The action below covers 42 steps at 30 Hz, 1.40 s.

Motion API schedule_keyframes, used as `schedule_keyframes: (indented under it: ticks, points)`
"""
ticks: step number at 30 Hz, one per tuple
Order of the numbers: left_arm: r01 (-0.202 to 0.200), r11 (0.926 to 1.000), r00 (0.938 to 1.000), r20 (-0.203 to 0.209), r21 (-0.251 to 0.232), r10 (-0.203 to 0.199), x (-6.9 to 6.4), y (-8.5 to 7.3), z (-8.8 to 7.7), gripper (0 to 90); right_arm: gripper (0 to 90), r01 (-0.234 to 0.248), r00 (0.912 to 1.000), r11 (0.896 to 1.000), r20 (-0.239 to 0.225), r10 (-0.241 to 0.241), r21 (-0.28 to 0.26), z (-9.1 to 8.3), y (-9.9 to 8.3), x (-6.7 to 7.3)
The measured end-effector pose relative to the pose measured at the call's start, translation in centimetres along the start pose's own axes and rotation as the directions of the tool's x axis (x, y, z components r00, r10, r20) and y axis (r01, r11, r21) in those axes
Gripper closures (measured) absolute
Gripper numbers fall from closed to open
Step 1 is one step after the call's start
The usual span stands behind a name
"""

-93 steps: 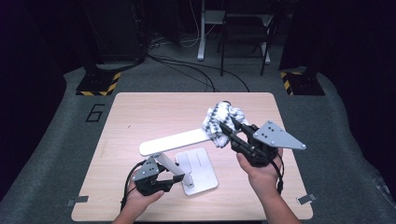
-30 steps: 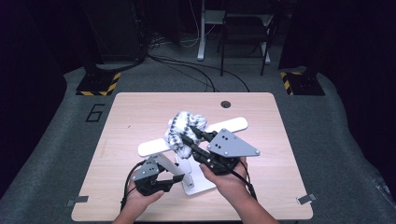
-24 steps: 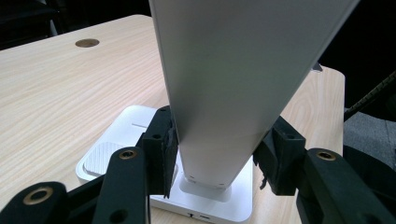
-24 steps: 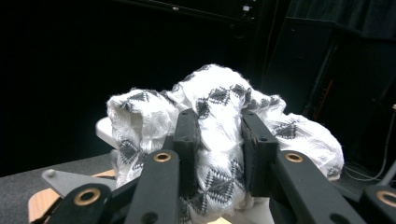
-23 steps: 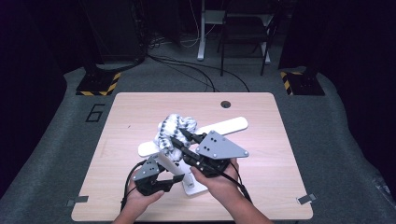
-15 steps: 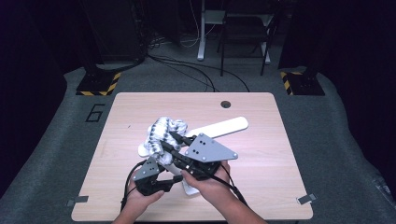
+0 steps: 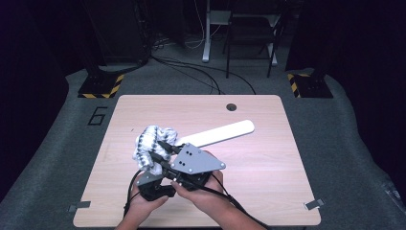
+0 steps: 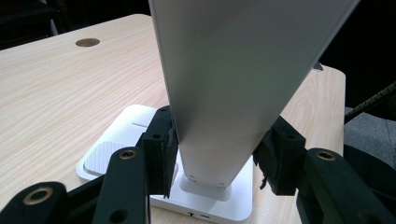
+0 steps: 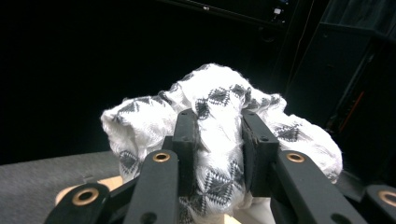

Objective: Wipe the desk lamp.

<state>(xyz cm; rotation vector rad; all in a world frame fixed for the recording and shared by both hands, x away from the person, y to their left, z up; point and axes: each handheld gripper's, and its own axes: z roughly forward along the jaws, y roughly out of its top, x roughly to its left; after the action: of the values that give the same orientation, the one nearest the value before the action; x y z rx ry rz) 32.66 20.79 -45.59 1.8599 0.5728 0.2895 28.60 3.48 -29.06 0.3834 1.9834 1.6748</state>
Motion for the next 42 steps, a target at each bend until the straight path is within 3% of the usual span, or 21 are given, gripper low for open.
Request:
schedule_keyframes:
  ticks: [5,19,31,36,42]
  points:
    - [0.008,0.9999,1.0000,-0.001,-0.008,-0.008,-0.1,0.0,0.1,52.9,70.8,0.004,1.0000,1.000,0.006,-0.004,0.001,-0.6,-0.2,-0.6]
    - [0.001,0.9998,1.0000,-0.008,-0.018,-0.001,-0.1,-0.1,0.2,52.9,70.9,-0.071,0.9943,0.997,0.078,0.072,-0.019,-3.7,-1.2,-4.0]
    - [-0.013,0.9999,0.9999,-0.011,-0.010,0.013,0.0,-0.1,0.1,52.8,71.0,-0.122,0.9759,0.992,0.178,0.127,-0.037,-7.0,-2.2,-7.4]
    - [-0.010,0.9999,0.9999,-0.008,-0.010,0.009,0.0,-0.1,0.1,52.8,70.9,-0.140,0.9692,0.989,0.198,0.147,-0.048,-8.0,-2.5,-7.9]
    - [-0.009,1.0000,0.9999,-0.005,0.001,0.009,0.0,0.0,0.0,52.8,70.7,-0.112,0.9789,0.992,0.166,0.120,-0.054,-8.8,-2.4,-7.2]
